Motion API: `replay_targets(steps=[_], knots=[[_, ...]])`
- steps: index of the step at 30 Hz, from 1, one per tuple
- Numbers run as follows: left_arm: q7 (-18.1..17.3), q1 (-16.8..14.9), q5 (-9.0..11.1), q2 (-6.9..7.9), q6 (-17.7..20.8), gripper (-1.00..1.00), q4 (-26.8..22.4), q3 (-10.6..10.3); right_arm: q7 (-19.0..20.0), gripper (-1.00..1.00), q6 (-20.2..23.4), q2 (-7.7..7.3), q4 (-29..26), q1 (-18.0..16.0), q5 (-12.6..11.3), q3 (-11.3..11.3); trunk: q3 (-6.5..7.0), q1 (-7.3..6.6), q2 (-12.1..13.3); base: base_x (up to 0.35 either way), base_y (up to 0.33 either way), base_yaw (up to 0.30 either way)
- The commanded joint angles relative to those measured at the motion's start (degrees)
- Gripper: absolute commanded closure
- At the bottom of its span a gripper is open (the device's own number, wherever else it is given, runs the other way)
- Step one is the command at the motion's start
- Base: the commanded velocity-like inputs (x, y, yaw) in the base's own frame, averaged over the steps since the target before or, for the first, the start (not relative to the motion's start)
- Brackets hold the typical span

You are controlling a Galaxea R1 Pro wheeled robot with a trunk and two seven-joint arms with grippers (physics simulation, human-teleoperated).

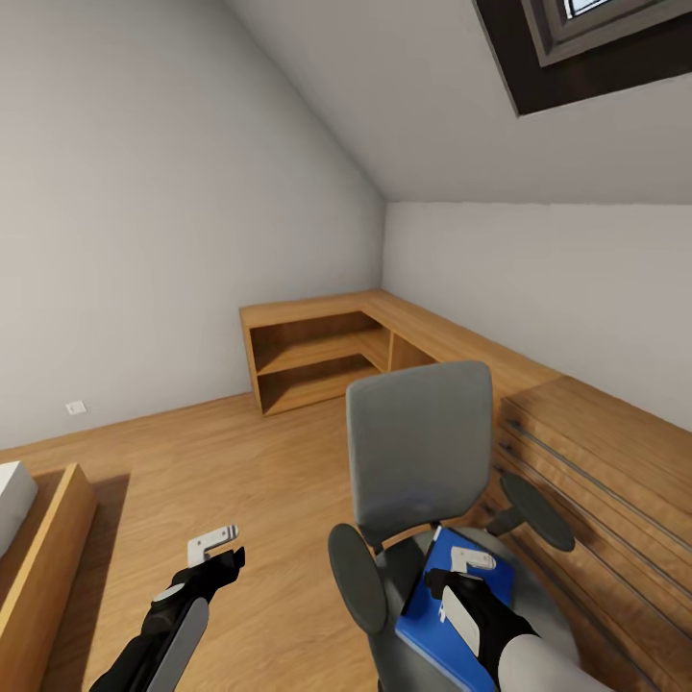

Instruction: In the bedroom, organize the workspace by keeping the computer under the desk, ensuring the monitor is on the desk, placing the keyboard on the desk next to the monitor, placing the mouse on the desk next to the keyboard, moving the folder from the swivel chair onto the desk next to the mouse, stacking the notebook on top of the folder with the pen on top of the notebook, and positioning the swivel chair next to the desk.

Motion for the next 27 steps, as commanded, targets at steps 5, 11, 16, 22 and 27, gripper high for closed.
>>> replay_targets(steps=[5, 11, 16, 22, 27], knots=[[0.6, 0.0, 0.6, 0.07, 0.1, -1.00, -0.1, -0.2, -0.4, -1.00, 0.3, -0.03, -0.1, 0.0, -0.5, 0.4, -0.96, 1.10, -2.1, 0.000, 0.000, 0.000], [0.6, 0.0, 0.6, 0.07, 0.1, -1.00, -0.1, -0.2, -0.4, -1.00, 0.3, -0.03, -0.1, 0.0, -0.5, 0.4, -2.04, 2.42, -4.5, 0.000, 0.000, 0.000], [0.6, 0.0, 0.6, 0.07, 0.1, -1.00, -0.1, -0.2, -0.4, -1.00, 0.3, -0.03, -0.1, 0.0, -0.5, 0.4, -2.94, 3.52, -6.5, 0.000, 0.000, 0.000], [0.5, 0.0, 0.6, 0.04, 0.1, -1.00, -0.1, -0.2, -0.4, -1.00, 0.3, -0.03, -0.1, 0.0, -0.5, 0.4, -4.02, 4.84, -8.9, 0.000, 0.000, 0.000], [0.5, 0.0, 0.6, 0.01, 0.1, -1.00, 0.0, -0.2, -0.4, -1.00, 0.3, 0.01, -0.1, 0.0, -0.5, 0.4, -4.20, 5.06, -9.3, 0.000, 0.000, 0.000]])
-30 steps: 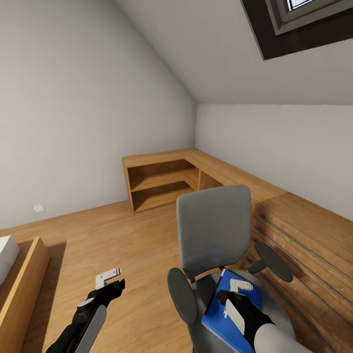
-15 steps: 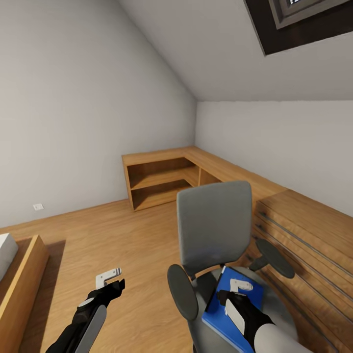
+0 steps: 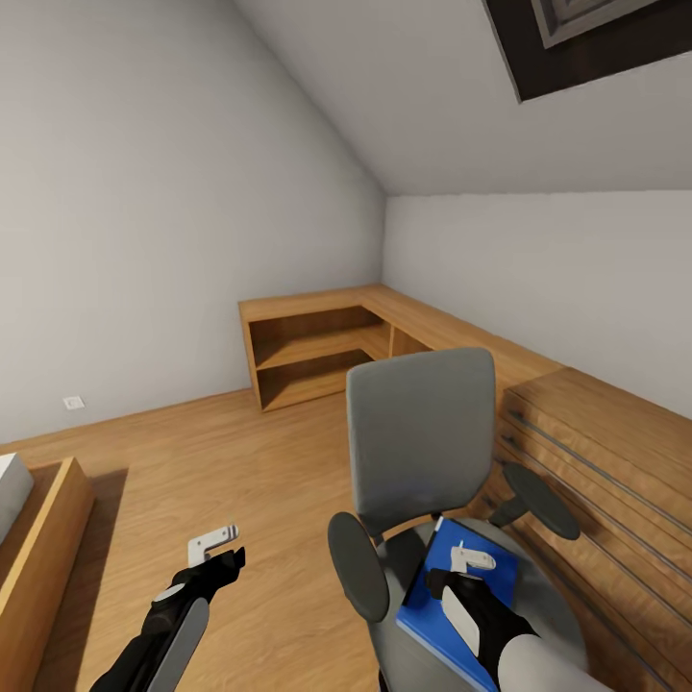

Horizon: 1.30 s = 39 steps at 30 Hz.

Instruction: In the bedroom, organize the workspace by keeping the computer under the desk, ensuring the monitor is on the desk, placing the keyboard on the desk next to the monitor, placing the mouse on the desk next to the keyboard, moving the folder from the swivel chair onto the desk next to the mouse, stacking the notebook on top of the folder with the pen on top of the notebook, and positioning the swivel chair next to the desk.

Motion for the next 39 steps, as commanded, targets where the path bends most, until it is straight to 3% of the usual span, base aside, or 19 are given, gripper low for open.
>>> replay_targets(steps=[1, 39], knots=[[0.6, 0.0, 0.6, 0.09, 0.1, -1.00, -0.1, -0.2, -0.4, -1.00, 0.3, -0.02, -0.1, 0.0, -0.5, 0.4, -0.06, 0.00, 0.0, 0.000, 0.000, 0.000], [0.6, 0.0, 0.7, 0.05, 0.1, -1.00, 0.0, -0.2, -0.3, -1.00, 2.2, 0.02, -0.1, 0.0, -0.5, 0.3, -0.06, 0.00, 0.0, 0.000, 0.000, 0.000]])
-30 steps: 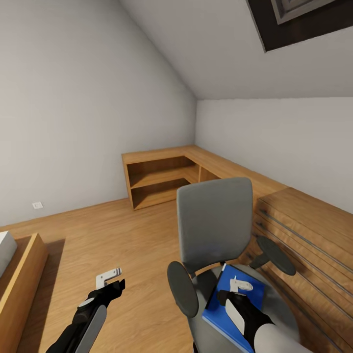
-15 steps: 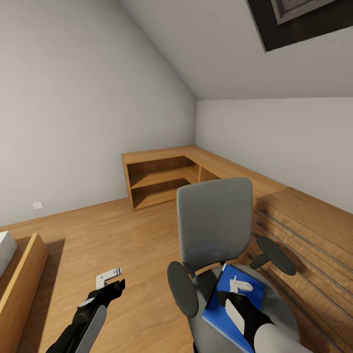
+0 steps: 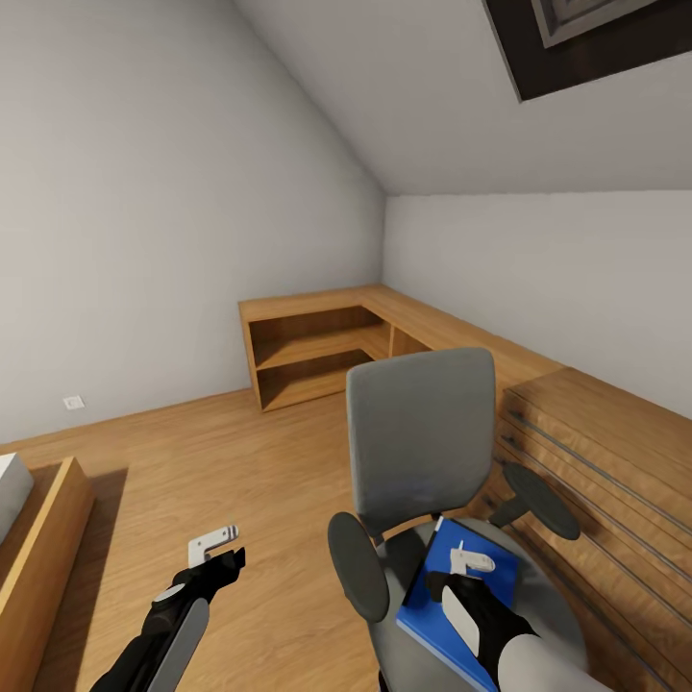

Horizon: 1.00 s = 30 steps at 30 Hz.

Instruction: In the bedroom, organize the workspace by keeping the computer under the desk, ensuring the monitor is on the desk, placing the keyboard on the desk next to the monitor, placing the mouse on the desk next to the keyboard, moving the folder from the swivel chair onto the desk next to the mouse, stacking the notebook on top of the folder with the pen on top of the notebook, and positioning the swivel chair next to the desk.

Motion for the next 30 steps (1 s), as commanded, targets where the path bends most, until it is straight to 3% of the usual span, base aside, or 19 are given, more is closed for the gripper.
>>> replay_targets(steps=[1, 10, 19, 30], knots=[[0.6, 0.0, 0.6, 0.07, 0.1, -1.00, -0.1, -0.2, -0.4, -1.00, 0.4, -0.03, -0.1, 0.0, -0.5, 0.4, -0.06, 0.00, 0.0, 0.000, 0.000, 0.000], [0.6, 0.0, 0.6, 0.07, 0.1, -1.00, -0.1, -0.2, -0.4, -1.00, 1.2, -0.10, -0.1, 0.0, -0.9, 0.4, -0.06, 0.00, 0.0, 0.000, 0.000, 0.000], [0.6, 0.0, 0.6, 0.07, 0.1, -1.00, -0.1, -0.2, -0.4, -1.00, 2.1, -0.18, -0.2, 0.0, -4.0, 0.4, -0.06, 0.00, 0.0, 0.000, 0.000, 0.000], [0.6, 0.0, 0.6, 0.07, 0.1, -1.00, -0.1, -0.2, -0.4, -1.00, 2.3, -0.20, -0.2, -0.1, -4.6, 0.5, -0.06, 0.00, 0.0, 0.000, 0.000, 0.000]])
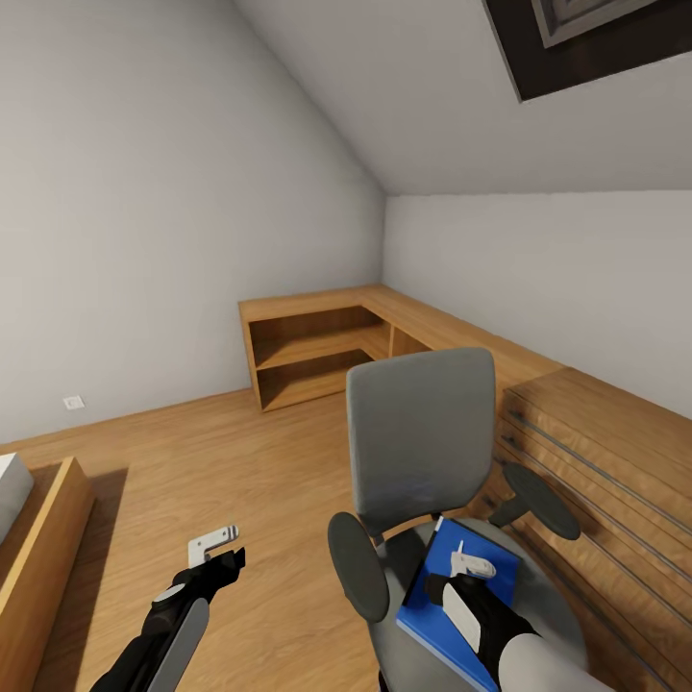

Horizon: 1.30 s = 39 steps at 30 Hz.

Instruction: In the bedroom, organize the workspace by keeping the computer under the desk, ensuring the monitor is on the desk, placing the keyboard on the desk next to the monitor, placing the mouse on the desk next to the keyboard, moving the folder from the swivel chair onto the desk next to the mouse, stacking the notebook on top of the folder with the pen on top of the notebook, and positioning the swivel chair next to the desk.

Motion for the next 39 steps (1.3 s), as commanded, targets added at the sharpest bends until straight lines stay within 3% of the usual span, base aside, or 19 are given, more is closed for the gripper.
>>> replay_targets(steps=[1, 18, 19, 39], knots=[[0.6, 0.0, 0.6, 0.07, 0.1, -1.00, -0.1, -0.2, -0.4, -1.00, 0.3, -0.03, -0.1, 0.0, -0.4, 0.4, -0.06, 0.00, 0.0, 0.000, 0.000, 0.000], [0.6, 0.0, 0.6, 0.06, 0.1, -1.00, -0.1, -0.2, -0.4, -1.00, 0.3, -0.03, -0.1, 0.0, -0.5, 0.4, -0.06, 0.00, 0.0, 0.000, 0.000, 0.000], [0.6, 0.0, 0.6, 0.04, 0.1, -1.00, -0.1, -0.2, -0.5, 1.00, 0.3, -0.03, -0.1, 0.0, -0.5, 0.4, -0.06, 0.00, 0.0, 0.000, 0.000, 0.000], [0.5, 0.0, 0.6, -0.01, 0.1, -1.00, -0.1, -0.2, -0.6, 1.00, 0.3, -0.03, -0.2, 0.0, -0.5, 0.4, -0.06, 0.00, 0.0, 0.000, 0.000, 0.000]])
